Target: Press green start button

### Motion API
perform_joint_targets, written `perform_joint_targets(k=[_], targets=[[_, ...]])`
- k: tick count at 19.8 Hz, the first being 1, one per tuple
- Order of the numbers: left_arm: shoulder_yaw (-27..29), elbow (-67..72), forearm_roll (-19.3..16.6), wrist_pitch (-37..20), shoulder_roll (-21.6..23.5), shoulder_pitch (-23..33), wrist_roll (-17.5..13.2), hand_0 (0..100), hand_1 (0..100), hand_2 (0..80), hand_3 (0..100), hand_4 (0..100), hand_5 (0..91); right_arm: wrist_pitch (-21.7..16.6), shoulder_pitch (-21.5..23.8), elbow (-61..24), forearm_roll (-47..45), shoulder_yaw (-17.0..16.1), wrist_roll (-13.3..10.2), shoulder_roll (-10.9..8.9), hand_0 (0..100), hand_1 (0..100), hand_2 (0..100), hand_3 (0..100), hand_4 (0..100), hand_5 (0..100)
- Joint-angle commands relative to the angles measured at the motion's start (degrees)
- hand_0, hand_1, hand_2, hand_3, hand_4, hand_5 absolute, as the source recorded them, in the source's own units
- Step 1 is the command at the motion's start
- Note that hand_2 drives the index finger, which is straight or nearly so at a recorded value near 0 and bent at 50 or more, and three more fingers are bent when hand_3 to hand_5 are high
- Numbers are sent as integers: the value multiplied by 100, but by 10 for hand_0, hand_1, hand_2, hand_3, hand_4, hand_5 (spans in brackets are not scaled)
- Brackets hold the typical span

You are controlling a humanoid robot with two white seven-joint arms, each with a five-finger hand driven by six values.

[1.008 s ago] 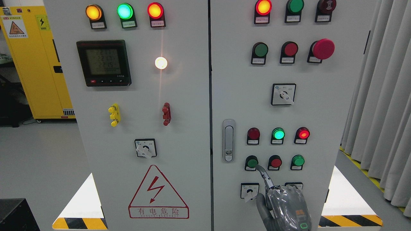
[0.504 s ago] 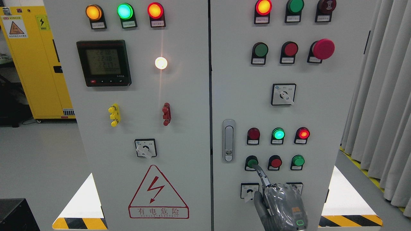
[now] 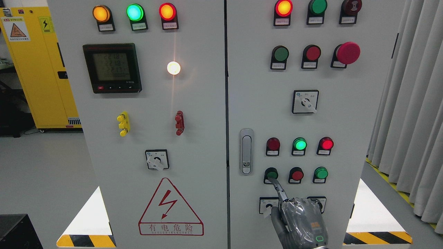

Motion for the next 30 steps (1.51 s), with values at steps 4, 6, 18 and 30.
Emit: perform_joint_targets(k=[4,6,18,30], targets=[[0,-7,0,-2,0,-1,2,120,556,0,0,0,0,25,-79,141,-35,1,1,0,911,975,0,993,1000,1000],[0,2,0,-2,0,-1,2,120,556,0,0,0,0,95,-62,132,-53,1,-7,0,913,975,0,993,1000,1000],[0,2,0,-2,0,-1,2,120,556,0,0,0,0,25,175,-333,-61,36,-192,8,993,974,9,993,1000,1000],[0,2,0,-2,0,-1,2,120,556,0,0,0,0,-28,957,-1203,-3168,449,-166,0,941,890,41,670,745,783]])
